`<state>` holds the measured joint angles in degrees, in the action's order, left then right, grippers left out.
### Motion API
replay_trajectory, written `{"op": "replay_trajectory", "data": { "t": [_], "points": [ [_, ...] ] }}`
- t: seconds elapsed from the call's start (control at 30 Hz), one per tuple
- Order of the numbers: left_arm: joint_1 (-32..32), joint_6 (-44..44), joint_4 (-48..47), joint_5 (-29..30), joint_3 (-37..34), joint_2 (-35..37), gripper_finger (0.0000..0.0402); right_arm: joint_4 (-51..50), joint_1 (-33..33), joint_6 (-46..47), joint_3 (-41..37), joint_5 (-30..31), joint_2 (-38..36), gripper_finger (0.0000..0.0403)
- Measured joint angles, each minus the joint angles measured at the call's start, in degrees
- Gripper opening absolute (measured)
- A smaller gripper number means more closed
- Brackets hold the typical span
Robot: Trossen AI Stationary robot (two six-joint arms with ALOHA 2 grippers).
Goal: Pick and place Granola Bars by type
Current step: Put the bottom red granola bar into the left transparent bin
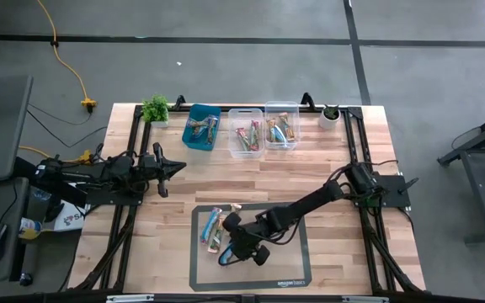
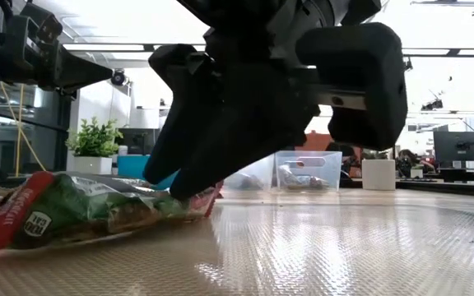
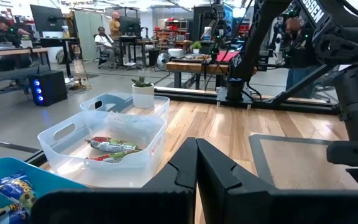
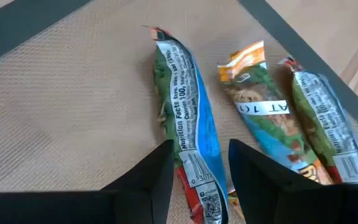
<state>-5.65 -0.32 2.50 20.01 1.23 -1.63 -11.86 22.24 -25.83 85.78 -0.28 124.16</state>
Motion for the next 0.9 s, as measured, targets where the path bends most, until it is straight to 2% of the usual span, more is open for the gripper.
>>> {"op": "replay_trajectory", "data": {
  "t": [0.17, 0.3, 0.63, 0.9],
  "points": [
    [0.0, 0.0, 0.0, 0.0, 0.0, 0.0, 0.0000, 0.3, -0.2, -2.5, -0.1, -0.4, 0.0, 0.0138],
    [0.0, 0.0, 0.0, 0.0, 0.0, 0.0, 0.0000, 0.3, -0.9, -3.5, -0.4, -3.2, 0.0, 0.0141],
    [0.0, 0.0, 0.0, 0.0, 0.0, 0.0, 0.0000, 0.4, -2.0, -4.1, -0.4, -5.5, 0.0, 0.0188],
    [0.0, 0.0, 0.0, 0.0, 0.0, 0.0, 0.0000, 0.1, -2.0, -6.3, -0.4, -7.7, 0.1, 0.0195]
  ]
}}
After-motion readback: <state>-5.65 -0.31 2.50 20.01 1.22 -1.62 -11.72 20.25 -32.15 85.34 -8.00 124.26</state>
